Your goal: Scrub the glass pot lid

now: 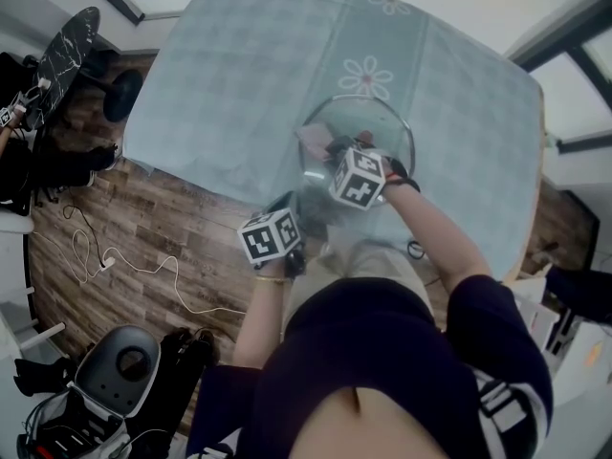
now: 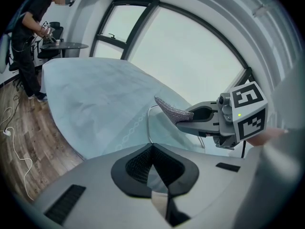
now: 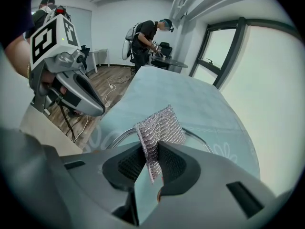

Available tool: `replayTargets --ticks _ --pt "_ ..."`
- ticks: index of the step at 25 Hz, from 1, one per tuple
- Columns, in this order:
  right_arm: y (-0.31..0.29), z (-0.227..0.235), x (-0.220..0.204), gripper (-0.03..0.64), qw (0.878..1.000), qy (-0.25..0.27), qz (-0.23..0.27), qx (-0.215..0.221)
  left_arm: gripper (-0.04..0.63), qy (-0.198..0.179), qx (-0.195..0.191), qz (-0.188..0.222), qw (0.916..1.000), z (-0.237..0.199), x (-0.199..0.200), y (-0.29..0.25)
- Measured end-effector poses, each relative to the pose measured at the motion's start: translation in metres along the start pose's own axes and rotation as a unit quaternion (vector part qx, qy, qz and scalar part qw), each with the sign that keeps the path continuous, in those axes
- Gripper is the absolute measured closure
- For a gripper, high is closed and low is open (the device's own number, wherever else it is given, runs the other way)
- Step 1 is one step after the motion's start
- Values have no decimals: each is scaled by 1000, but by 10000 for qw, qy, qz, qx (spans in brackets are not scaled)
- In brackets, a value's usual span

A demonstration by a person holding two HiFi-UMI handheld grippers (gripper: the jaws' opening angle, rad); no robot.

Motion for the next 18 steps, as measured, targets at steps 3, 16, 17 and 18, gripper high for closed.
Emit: replayTargets --ticks 3,16,17,18 --pt "-1 -8 0 537 10000 46 5 20 595 -30 -7 1 10000 0 -3 1" --pt "8 -46 -1 537 9995 280 -34 113 595 -112 -61 89 9999 5 -19 18" --pt "8 -49 -1 537 9995 284 -36 125 595 -114 -60 99 9999 5 -21 20" --pt "9 -53 -1 537 9995 291 -36 138 595 -114 -57 105 9999 5 -23 21"
Point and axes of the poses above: the fingertips, and each gripper's own axes: y backward along the fingers, z to its right, x out of its top, the point moved 9 cm from there along y, backward along the fingers, and after that the axes turned 5 degrees about y, right-handed, at the moved point
